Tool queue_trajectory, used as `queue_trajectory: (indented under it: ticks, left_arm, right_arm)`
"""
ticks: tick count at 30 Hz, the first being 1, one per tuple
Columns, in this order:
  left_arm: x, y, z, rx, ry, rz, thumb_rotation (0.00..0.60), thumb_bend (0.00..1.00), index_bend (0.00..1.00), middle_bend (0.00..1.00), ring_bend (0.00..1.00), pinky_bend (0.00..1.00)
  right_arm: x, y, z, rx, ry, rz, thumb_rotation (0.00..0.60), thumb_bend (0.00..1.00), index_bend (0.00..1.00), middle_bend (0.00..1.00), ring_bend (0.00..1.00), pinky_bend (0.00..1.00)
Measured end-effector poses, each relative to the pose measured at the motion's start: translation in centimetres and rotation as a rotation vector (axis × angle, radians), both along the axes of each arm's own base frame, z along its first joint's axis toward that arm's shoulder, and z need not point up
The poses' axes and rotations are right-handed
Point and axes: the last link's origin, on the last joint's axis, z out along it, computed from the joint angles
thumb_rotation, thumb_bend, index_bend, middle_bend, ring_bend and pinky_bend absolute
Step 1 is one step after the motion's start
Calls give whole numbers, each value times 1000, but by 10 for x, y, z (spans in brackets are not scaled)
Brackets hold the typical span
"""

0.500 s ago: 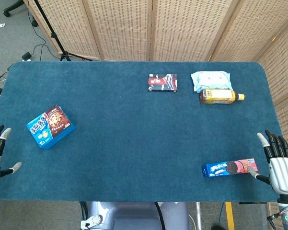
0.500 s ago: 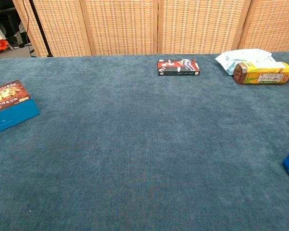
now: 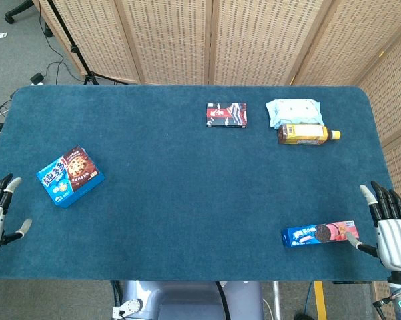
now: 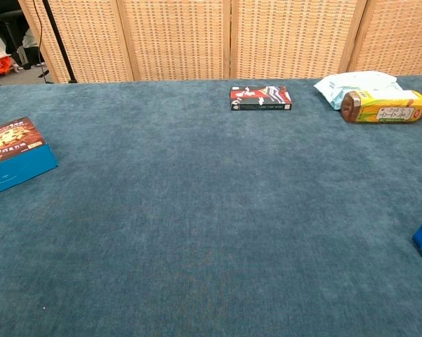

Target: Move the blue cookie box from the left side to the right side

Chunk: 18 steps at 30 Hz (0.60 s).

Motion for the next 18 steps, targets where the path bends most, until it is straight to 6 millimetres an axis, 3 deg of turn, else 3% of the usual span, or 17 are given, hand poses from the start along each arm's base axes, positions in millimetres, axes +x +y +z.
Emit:
queue_trajectory:
  ticks: [5,10,14,18]
  left_arm:
    - [-10,21,4,-89,-321,49,600,1000,0,0,0,0]
    - [-33,54,10,-174,-633,187,600,1000,0,0,0,7]
    - [-57,85,17,-208,-716,348,600,1000,0,0,0,40]
    - [-73,120,30,-203,-670,479,600,1000,0,0,0,43]
  right_arm:
    - [-2,-1,0,12,-8,-11,600,0,0,0,0,0]
    - [-2,-3,0,24,-14,-17,600,0,0,0,0,0]
    - [-3,-4,0,25,-16,-23,600,0,0,0,0,0]
    - [-4,-5,1,22,-24,-28,600,0,0,0,0,0]
